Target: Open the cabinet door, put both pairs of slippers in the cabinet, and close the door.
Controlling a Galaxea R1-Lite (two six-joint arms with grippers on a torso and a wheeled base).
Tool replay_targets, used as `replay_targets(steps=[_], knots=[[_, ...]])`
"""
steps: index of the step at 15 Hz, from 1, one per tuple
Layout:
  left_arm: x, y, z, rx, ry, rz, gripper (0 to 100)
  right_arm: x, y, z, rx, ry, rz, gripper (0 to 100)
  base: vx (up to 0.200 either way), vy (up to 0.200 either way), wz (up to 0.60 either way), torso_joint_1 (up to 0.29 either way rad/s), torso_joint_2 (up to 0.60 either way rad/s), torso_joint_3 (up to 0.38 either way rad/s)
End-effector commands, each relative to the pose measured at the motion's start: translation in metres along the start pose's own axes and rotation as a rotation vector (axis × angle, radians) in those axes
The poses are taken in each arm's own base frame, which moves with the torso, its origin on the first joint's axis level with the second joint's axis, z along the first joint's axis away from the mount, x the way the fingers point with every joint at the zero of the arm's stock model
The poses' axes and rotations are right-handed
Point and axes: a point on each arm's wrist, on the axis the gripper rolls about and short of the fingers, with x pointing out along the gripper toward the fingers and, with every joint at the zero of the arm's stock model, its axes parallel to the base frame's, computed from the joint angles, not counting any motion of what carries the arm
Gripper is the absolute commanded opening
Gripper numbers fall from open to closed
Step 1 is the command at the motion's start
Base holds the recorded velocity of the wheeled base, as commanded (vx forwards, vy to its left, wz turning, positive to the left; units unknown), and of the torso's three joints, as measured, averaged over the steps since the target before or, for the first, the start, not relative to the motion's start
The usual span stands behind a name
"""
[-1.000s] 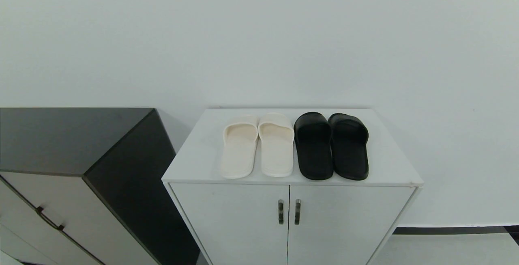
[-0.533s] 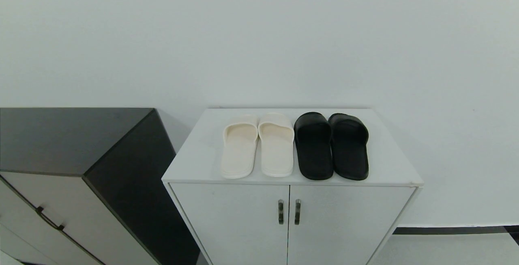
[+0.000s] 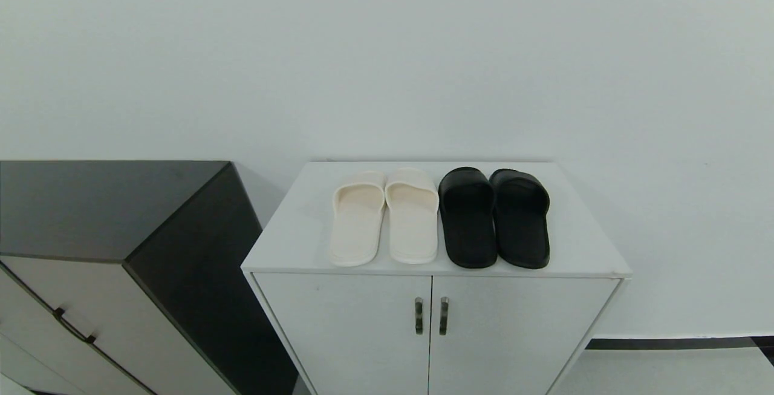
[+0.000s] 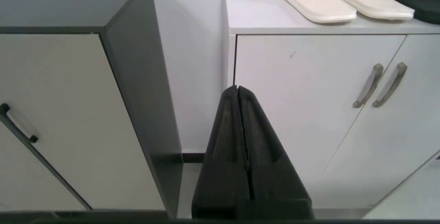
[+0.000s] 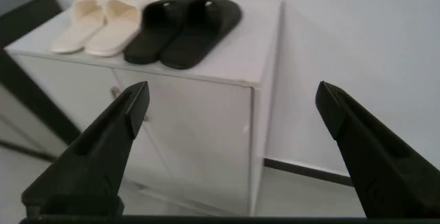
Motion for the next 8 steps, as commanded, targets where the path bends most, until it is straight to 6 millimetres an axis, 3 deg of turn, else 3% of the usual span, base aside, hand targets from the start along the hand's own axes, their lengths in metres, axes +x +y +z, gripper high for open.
replay_targets(steps=[1,3,8], knots=[[0.000,0.000,0.000,0.000,0.000,0.000,0,0.050,0.001,0.003,0.038,0.144,0.128,100,0.000,0.000,0.00,0.000,0.00,0.000],[0.000,0.000,0.000,0.000,0.000,0.000,0,0.077,0.013,0.007,0.064,0.192,0.165,100,0.000,0.000,0.00,0.000,0.00,0.000],[0.000,0.000,0.000,0.000,0.000,0.000,0,0.146,0.085,0.013,0.123,0.210,0.142,100,0.000,0.000,0.00,0.000,0.00,0.000]])
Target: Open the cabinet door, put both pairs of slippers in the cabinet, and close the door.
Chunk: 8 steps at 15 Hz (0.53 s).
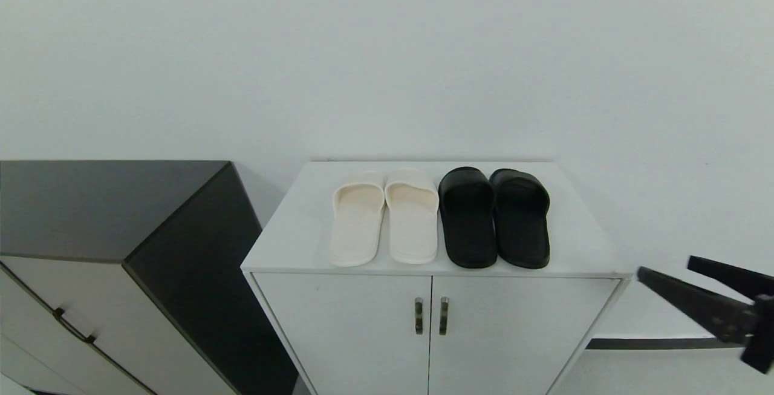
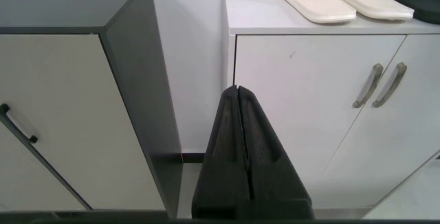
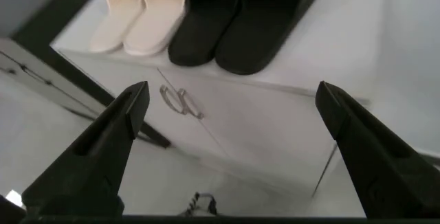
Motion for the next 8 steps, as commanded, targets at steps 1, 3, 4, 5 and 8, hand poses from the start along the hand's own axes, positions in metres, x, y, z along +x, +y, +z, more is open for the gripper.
replay_targets(steps=[1,3,4,5,8], knots=[[0.000,0.000,0.000,-0.002,0.000,0.002,0,0.058,0.043,-0.004,-0.026,0.090,-0.007,100,0.000,0.000,0.00,0.000,0.00,0.000],[0.000,0.000,0.000,-0.002,0.000,0.000,0,0.085,0.058,-0.005,-0.038,0.096,-0.071,100,0.000,0.000,0.00,0.000,0.00,0.000],[0.000,0.000,0.000,-0.002,0.000,0.000,0,0.095,0.065,-0.008,-0.054,0.099,-0.108,100,0.000,0.000,0.00,0.000,0.00,0.000],[0.000,0.000,0.000,0.000,0.000,0.000,0,0.103,0.070,-0.009,-0.062,0.099,-0.125,100,0.000,0.000,0.00,0.000,0.00,0.000],[0.000,0.000,0.000,-0.002,0.000,0.000,0,0.142,0.085,-0.010,-0.078,0.081,-0.222,100,0.000,0.000,0.00,0.000,0.00,0.000]])
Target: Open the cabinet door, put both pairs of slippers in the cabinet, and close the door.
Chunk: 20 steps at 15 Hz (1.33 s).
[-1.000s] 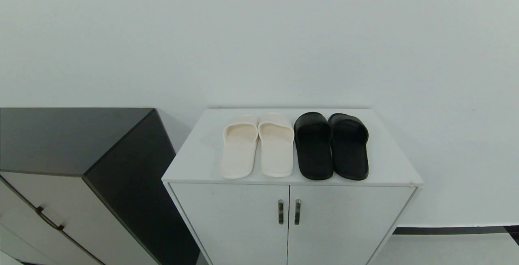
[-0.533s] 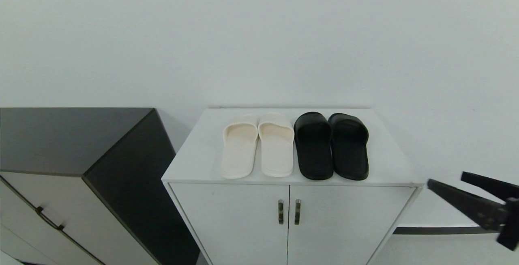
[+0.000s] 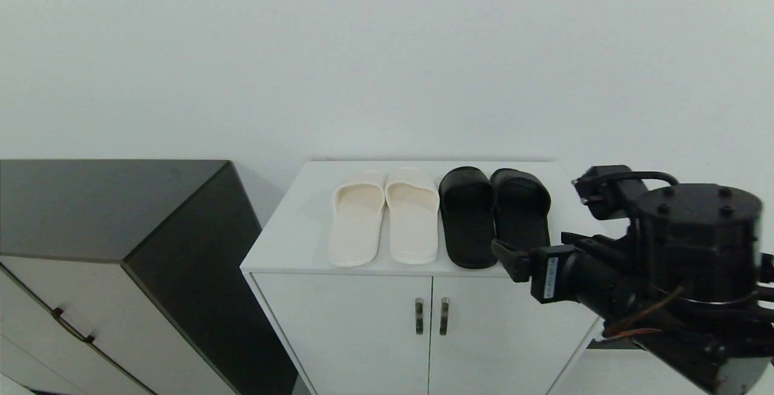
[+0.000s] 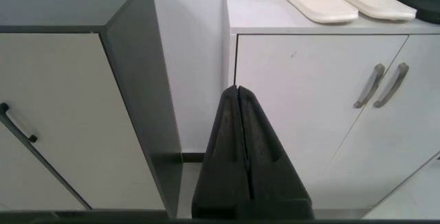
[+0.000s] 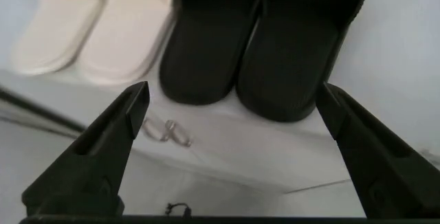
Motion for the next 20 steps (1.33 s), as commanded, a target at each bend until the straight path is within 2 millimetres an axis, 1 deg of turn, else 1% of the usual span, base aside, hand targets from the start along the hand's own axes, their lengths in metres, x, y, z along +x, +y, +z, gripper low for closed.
replay_targets(steps=[1,2,3,4,5,7,12,15,20], knots=[[0.000,0.000,0.000,-0.001,0.000,0.001,0,0.042,0.021,-0.012,-0.034,0.031,-0.085,100,0.000,0.000,0.00,0.000,0.00,0.000],[0.000,0.000,0.000,-0.001,0.000,0.001,0,0.059,0.022,-0.010,-0.027,0.021,-0.126,100,0.000,0.000,0.00,0.000,0.00,0.000],[0.000,0.000,0.000,-0.001,0.000,0.002,0,0.071,0.023,-0.004,-0.014,0.001,-0.159,100,0.000,0.000,0.00,0.000,0.00,0.000],[0.000,0.000,0.000,-0.001,0.000,0.001,0,0.080,0.023,0.001,-0.003,-0.017,-0.182,100,0.000,0.000,0.00,0.000,0.00,0.000],[0.000,0.000,0.000,-0.001,0.000,0.002,0,0.084,0.024,0.002,-0.003,-0.020,-0.187,100,0.000,0.000,0.00,0.000,0.00,0.000],[0.000,0.000,0.000,-0.001,0.000,0.001,0,0.105,0.024,0.004,0.002,-0.035,-0.236,100,0.000,0.000,0.00,0.000,0.00,0.000],[0.000,0.000,0.000,-0.013,0.000,0.002,0,0.131,0.020,0.005,-0.010,-0.043,-0.276,100,0.000,0.000,0.00,0.000,0.00,0.000],[0.000,0.000,0.000,-0.013,0.000,0.002,0,0.148,0.017,0.002,-0.011,-0.042,-0.307,100,0.000,0.000,0.00,0.000,0.00,0.000],[0.000,0.000,0.000,-0.013,0.000,0.002,0,0.166,0.010,0.005,-0.025,-0.076,-0.331,100,0.000,0.000,0.00,0.000,0.00,0.000]])
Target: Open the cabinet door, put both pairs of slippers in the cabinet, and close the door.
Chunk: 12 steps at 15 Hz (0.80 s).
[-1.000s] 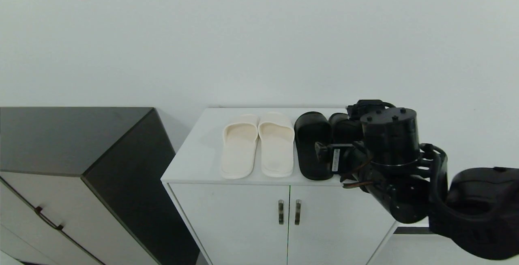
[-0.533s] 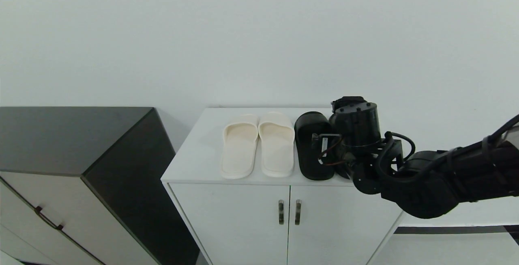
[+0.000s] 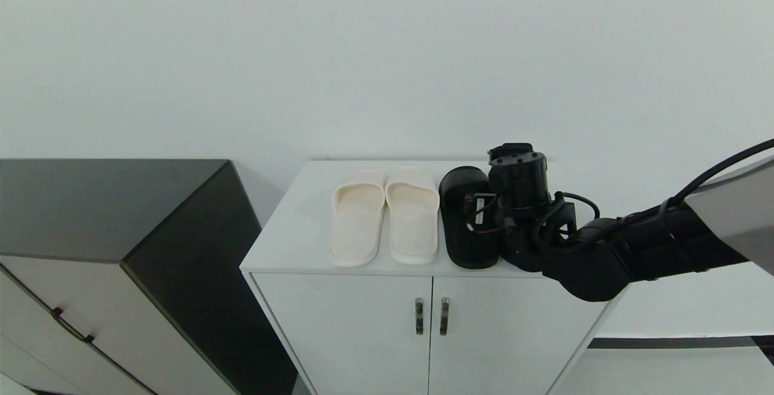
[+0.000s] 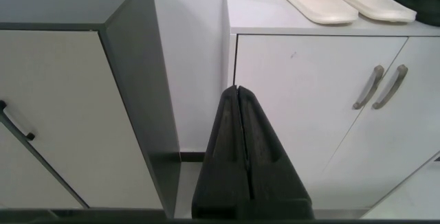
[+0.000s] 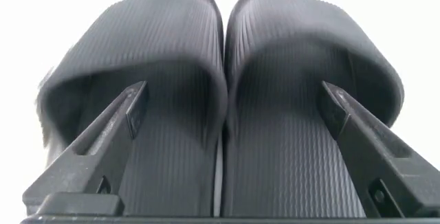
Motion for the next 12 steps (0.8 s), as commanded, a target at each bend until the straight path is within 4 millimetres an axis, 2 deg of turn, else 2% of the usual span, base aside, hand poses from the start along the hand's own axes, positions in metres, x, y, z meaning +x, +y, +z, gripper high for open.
replay_targets(steps=[1,4,5,8,12], knots=[[0.000,0.000,0.000,0.000,0.000,0.000,0,0.010,0.000,-0.005,-0.018,-0.011,-0.011,100,0.000,0.000,0.00,0.000,0.00,0.000],[0.000,0.000,0.000,0.000,0.000,0.000,0,0.014,0.003,-0.007,-0.032,-0.040,-0.008,100,0.000,0.000,0.00,0.000,0.00,0.000],[0.000,0.000,0.000,0.000,0.000,0.000,0,0.019,0.003,-0.012,-0.035,-0.034,-0.013,0,0.000,0.000,0.00,0.000,0.00,0.000],[0.000,0.000,0.000,0.000,0.000,0.000,0,0.023,0.004,-0.014,-0.029,-0.041,-0.017,0,0.000,0.000,0.00,0.000,0.00,0.000],[0.000,0.000,0.000,0.001,0.000,0.000,0,0.020,0.001,-0.004,-0.012,-0.060,-0.017,0,0.000,0.000,0.00,0.000,0.00,0.000]])
